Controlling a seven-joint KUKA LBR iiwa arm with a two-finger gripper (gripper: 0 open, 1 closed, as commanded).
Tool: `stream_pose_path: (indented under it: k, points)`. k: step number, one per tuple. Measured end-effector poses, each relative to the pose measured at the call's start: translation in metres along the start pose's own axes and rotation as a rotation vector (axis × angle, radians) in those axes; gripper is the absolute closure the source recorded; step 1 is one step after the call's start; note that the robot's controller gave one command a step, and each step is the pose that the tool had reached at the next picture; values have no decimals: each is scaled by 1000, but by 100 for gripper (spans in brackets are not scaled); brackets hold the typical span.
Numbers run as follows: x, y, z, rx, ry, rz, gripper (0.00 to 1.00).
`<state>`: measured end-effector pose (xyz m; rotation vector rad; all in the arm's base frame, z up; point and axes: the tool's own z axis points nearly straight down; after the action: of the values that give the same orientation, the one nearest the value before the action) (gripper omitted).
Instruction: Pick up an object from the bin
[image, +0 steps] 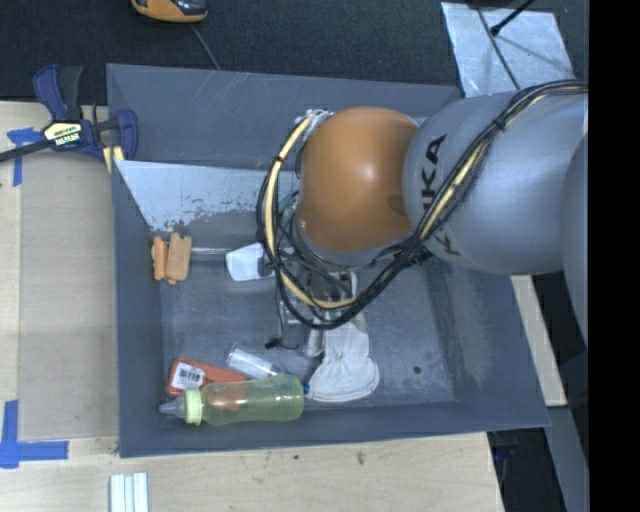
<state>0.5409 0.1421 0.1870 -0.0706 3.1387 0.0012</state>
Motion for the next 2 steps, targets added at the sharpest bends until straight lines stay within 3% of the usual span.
stream_pose_path:
  k: [1, 2]
  points:
    - [-39, -51, 7, -1, -2, 32, 0]
    - [-29, -68, 25, 2, -3, -33, 0]
